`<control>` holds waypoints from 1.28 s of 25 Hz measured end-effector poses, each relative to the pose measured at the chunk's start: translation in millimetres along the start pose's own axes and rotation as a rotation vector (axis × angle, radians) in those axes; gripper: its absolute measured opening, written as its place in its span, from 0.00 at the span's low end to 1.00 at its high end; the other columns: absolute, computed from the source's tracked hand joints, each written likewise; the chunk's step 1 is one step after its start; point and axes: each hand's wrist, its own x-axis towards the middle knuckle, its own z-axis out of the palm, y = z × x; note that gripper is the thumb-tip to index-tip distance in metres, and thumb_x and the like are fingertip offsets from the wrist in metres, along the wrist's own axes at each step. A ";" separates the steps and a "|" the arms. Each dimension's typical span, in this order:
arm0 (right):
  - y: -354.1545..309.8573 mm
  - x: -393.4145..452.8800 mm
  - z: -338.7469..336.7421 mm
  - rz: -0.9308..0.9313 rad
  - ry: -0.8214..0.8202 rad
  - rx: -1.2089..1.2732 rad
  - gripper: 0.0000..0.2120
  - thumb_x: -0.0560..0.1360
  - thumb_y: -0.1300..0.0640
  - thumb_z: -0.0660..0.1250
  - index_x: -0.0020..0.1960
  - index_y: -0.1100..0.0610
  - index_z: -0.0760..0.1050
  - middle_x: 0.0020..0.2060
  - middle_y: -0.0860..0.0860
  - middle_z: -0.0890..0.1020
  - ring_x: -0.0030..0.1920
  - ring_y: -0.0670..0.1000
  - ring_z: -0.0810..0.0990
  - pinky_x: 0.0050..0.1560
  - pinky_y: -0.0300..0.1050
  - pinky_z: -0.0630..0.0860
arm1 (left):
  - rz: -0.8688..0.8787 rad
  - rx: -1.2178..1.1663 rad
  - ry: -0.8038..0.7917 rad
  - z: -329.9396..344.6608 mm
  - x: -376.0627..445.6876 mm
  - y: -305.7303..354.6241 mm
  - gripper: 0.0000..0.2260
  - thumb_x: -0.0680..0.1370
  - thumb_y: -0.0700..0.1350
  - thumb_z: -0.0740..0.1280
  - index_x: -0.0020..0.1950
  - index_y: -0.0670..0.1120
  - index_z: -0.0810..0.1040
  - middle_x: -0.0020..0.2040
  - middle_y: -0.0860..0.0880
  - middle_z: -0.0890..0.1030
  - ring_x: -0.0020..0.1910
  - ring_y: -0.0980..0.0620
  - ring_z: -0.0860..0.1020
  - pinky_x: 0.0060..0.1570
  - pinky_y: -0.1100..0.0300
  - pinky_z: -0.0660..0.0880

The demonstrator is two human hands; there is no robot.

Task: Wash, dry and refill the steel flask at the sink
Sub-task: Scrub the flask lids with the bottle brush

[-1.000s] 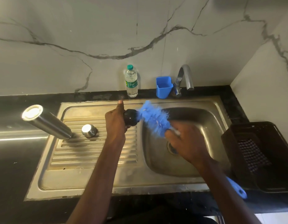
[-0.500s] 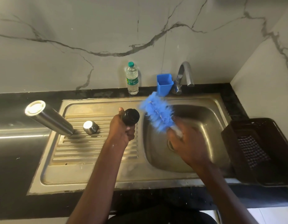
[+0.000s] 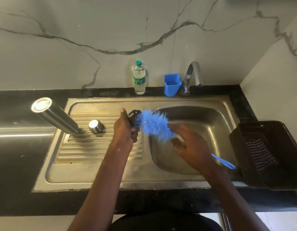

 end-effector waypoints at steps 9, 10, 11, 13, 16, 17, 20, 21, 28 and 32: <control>-0.8 2.8 -10.0 0.072 -0.047 -0.009 0.22 0.79 0.47 0.68 0.72 0.37 0.72 0.63 0.42 0.83 0.63 0.50 0.81 0.62 0.55 0.78 | 0.198 0.011 0.044 6.8 3.1 7.8 0.24 0.85 0.64 0.57 0.47 0.44 0.75 0.26 0.49 0.73 0.17 0.58 0.64 0.17 0.66 0.57; 3.4 3.8 -12.9 0.079 -0.039 -0.032 0.22 0.80 0.47 0.68 0.73 0.37 0.71 0.64 0.42 0.82 0.63 0.51 0.80 0.61 0.55 0.78 | 0.207 0.024 0.072 7.1 5.2 8.9 0.24 0.85 0.64 0.57 0.49 0.44 0.75 0.27 0.48 0.74 0.17 0.58 0.64 0.17 0.66 0.57; 4.7 7.3 -14.7 0.068 0.000 -0.015 0.22 0.81 0.47 0.67 0.73 0.38 0.71 0.64 0.43 0.82 0.63 0.51 0.80 0.61 0.54 0.78 | 0.211 0.035 0.093 8.2 6.9 8.5 0.24 0.85 0.64 0.57 0.50 0.44 0.75 0.29 0.47 0.74 0.17 0.58 0.65 0.17 0.66 0.58; -5.4 14.1 -11.8 -0.007 0.079 0.035 0.22 0.81 0.47 0.66 0.74 0.40 0.70 0.63 0.44 0.81 0.60 0.51 0.82 0.57 0.51 0.79 | 0.237 0.050 0.082 11.1 5.6 5.4 0.25 0.86 0.64 0.56 0.47 0.44 0.75 0.29 0.47 0.74 0.18 0.56 0.64 0.18 0.65 0.58; -9.1 9.3 -0.8 -0.044 0.038 0.029 0.25 0.79 0.51 0.68 0.75 0.41 0.69 0.60 0.46 0.82 0.58 0.52 0.82 0.56 0.55 0.80 | 0.349 0.137 0.047 16.4 4.3 2.8 0.27 0.87 0.62 0.55 0.35 0.46 0.70 0.25 0.50 0.69 0.21 0.55 0.62 0.20 0.65 0.57; -6.5 5.4 0.2 0.015 0.026 0.048 0.25 0.79 0.51 0.69 0.75 0.40 0.69 0.61 0.45 0.82 0.60 0.52 0.81 0.58 0.57 0.80 | 0.397 0.182 0.062 17.0 4.0 3.3 0.27 0.87 0.62 0.55 0.34 0.46 0.68 0.26 0.48 0.69 0.21 0.55 0.63 0.20 0.65 0.58; -4.3 4.7 -7.9 -0.015 0.112 -0.033 0.25 0.79 0.51 0.68 0.75 0.41 0.70 0.59 0.44 0.81 0.57 0.53 0.82 0.55 0.55 0.80 | 0.480 0.219 0.100 15.8 3.2 3.2 0.25 0.85 0.63 0.59 0.37 0.45 0.69 0.32 0.44 0.72 0.23 0.56 0.68 0.22 0.67 0.65; -7.8 9.6 -10.2 -0.048 0.121 -0.061 0.25 0.79 0.48 0.67 0.75 0.40 0.69 0.58 0.44 0.81 0.55 0.53 0.82 0.54 0.55 0.80 | 0.489 0.201 0.083 16.9 1.7 3.9 0.25 0.85 0.62 0.60 0.37 0.45 0.69 0.32 0.46 0.72 0.24 0.57 0.70 0.23 0.66 0.67; -22.9 19.7 -26.7 0.058 0.039 0.118 0.22 0.79 0.42 0.67 0.71 0.31 0.66 0.56 0.42 0.85 0.54 0.48 0.83 0.54 0.49 0.78 | 0.555 0.177 -0.021 16.5 -3.3 14.8 0.23 0.86 0.60 0.59 0.37 0.46 0.72 0.31 0.50 0.73 0.27 0.58 0.73 0.26 0.67 0.70; -17.3 23.5 -23.6 0.178 -0.036 0.202 0.14 0.77 0.38 0.65 0.62 0.36 0.77 0.46 0.41 0.85 0.46 0.46 0.83 0.51 0.56 0.81 | 0.604 0.197 -0.086 16.1 -12.3 10.3 0.25 0.86 0.60 0.55 0.40 0.44 0.76 0.30 0.49 0.74 0.27 0.59 0.73 0.26 0.67 0.69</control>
